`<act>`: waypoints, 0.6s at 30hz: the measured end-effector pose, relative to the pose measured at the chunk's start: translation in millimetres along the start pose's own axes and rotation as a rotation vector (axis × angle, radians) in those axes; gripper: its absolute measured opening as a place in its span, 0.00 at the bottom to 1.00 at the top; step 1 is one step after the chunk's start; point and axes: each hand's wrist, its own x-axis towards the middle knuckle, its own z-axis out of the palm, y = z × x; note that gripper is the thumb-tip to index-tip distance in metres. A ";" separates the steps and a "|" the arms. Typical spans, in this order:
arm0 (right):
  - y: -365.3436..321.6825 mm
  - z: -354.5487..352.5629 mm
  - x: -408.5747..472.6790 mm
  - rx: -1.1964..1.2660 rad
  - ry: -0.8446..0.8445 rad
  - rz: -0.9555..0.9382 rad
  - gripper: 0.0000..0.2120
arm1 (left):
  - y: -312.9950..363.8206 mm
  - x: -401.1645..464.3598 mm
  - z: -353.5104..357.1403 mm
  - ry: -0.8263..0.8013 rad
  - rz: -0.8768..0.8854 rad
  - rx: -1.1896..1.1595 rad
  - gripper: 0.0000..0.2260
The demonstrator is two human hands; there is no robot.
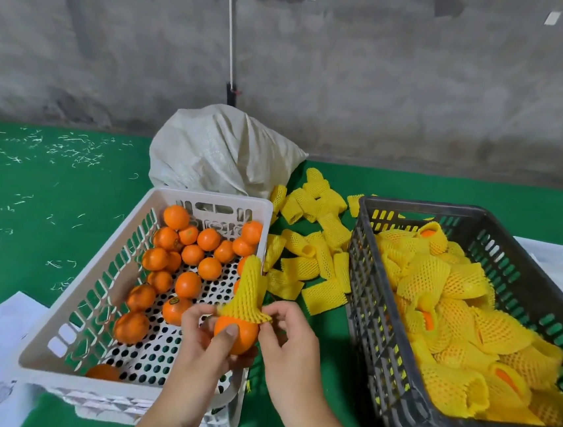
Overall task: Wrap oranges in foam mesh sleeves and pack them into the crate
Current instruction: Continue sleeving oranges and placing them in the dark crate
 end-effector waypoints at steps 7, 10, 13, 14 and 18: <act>-4.3 -4.9 -4.2 -0.059 -0.010 -0.172 0.10 | 6.8 -5.4 4.2 -0.009 0.060 0.082 0.22; -11.2 -3.5 -7.4 -0.072 -0.057 -0.205 0.06 | 6.0 -6.9 2.0 0.060 0.101 0.044 0.24; -14.8 -3.4 -5.7 -0.104 -0.060 -0.223 0.06 | 4.7 -7.8 -8.1 -0.122 0.069 0.053 0.30; -15.3 -5.3 -4.1 -0.121 -0.057 -0.232 0.08 | 3.7 -8.0 -11.1 -0.170 0.069 0.070 0.31; -14.9 -15.5 1.6 -0.222 -0.072 -0.292 0.08 | 2.6 -9.3 -5.3 -0.082 0.106 0.099 0.30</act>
